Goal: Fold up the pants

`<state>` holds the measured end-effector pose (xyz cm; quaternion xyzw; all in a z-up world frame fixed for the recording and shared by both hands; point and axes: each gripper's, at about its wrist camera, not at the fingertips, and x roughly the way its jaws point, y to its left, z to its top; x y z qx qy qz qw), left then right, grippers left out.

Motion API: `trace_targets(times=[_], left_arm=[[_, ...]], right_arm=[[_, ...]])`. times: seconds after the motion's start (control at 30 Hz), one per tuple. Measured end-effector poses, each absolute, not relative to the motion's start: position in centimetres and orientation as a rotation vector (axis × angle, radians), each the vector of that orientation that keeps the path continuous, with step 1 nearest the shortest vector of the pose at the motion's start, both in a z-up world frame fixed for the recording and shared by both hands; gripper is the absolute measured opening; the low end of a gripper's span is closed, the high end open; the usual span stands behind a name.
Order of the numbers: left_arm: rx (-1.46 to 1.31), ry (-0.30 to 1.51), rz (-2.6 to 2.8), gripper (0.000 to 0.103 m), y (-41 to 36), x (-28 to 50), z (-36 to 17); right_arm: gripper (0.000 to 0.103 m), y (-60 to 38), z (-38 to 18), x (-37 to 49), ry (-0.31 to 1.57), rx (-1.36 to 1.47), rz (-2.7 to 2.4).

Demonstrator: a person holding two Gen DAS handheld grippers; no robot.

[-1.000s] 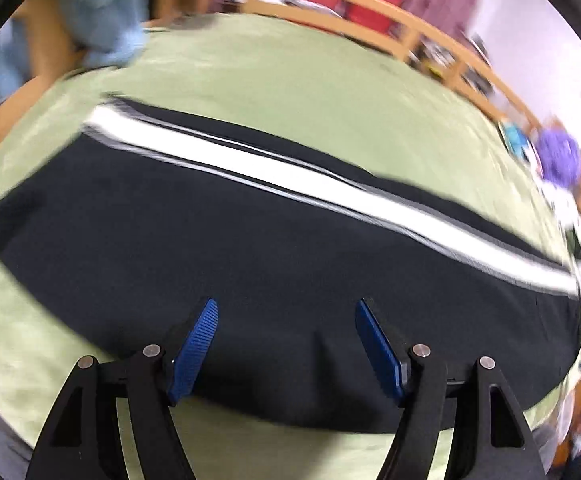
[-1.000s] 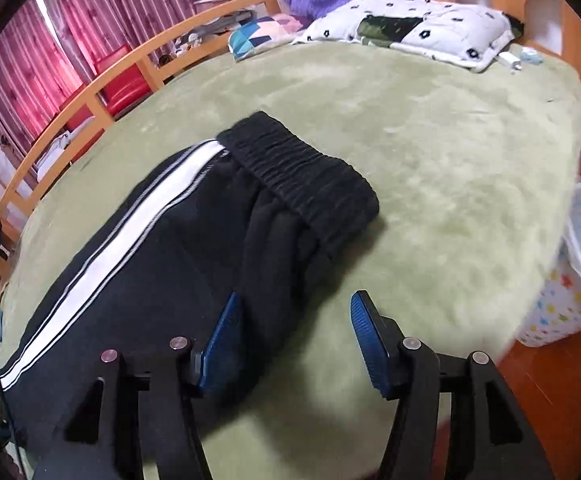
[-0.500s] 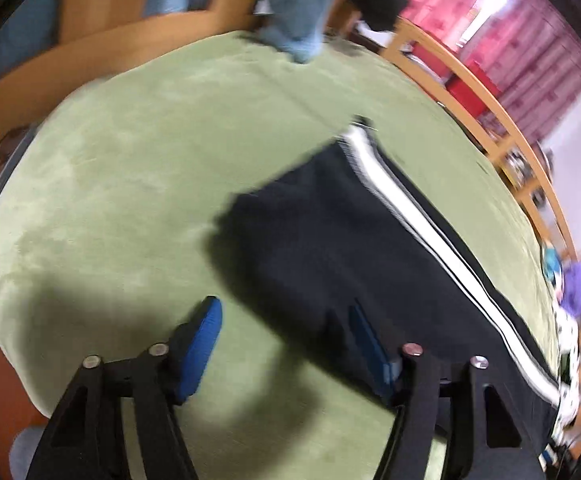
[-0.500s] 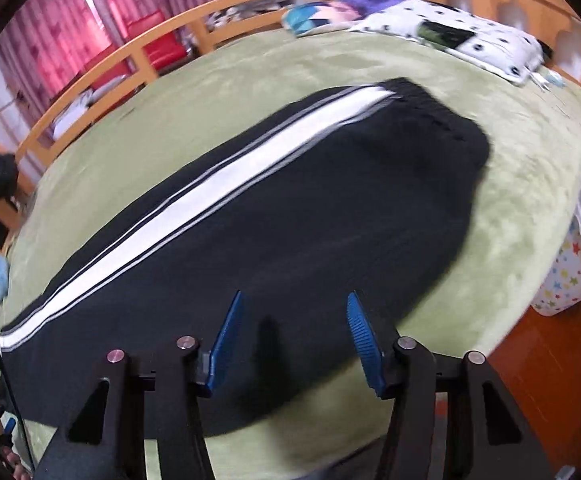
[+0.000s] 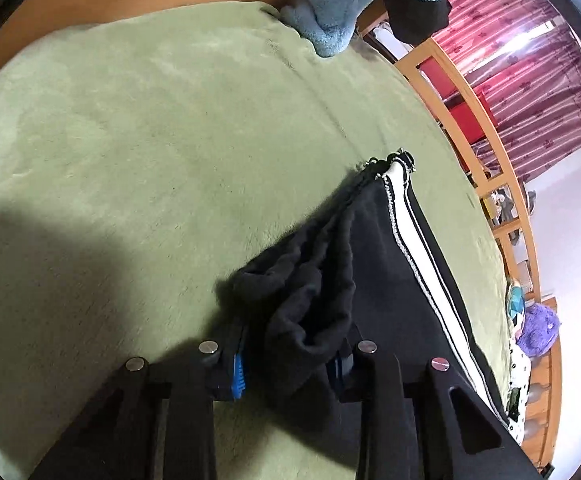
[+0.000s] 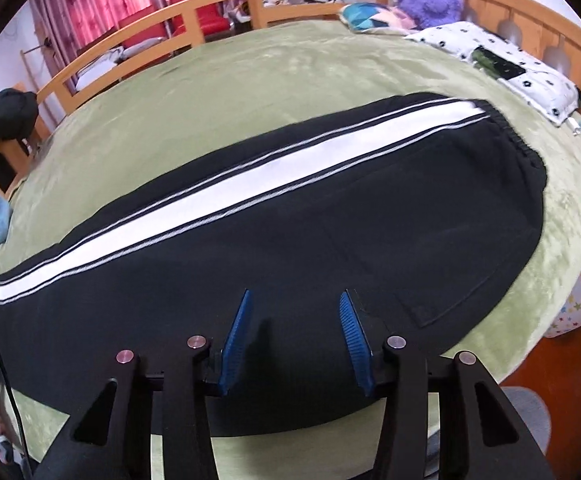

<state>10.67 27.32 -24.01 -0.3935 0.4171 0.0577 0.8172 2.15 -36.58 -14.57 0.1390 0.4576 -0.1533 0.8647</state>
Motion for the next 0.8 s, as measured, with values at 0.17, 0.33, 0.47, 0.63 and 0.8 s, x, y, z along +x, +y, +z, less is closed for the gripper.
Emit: trace_targets(times=[0.17,0.33,0.47,0.63,0.8], left_arm=[[-0.806,0.877,0.102,0.019,26.7,10.4,-22.5],[-0.675,0.786,0.065,0.017,24.1,9.9,-16.2],[-0.531,0.721,-0.002,0.016,18.8,10.3,-9.8],[-0.342,0.662,-0.131,0.016,7.4,10.4,-3.1],[-0.200,0.673,-0.231,0.016,-4.3,10.2,-1.2]], right_arm=[[0.046,-35.4,-15.6,3.1,0.989,0.291,-0.275],[0.046,-35.2,-14.8,2.8,0.968,0.252,-0.234],[0.046,-36.4,-14.0,1.6,0.931,0.245,-0.215],[0.047,-39.4,-12.9,-1.1,0.873,0.273,-0.186],[0.047,-42.0,-12.5,-3.9,0.845,0.242,-0.197]])
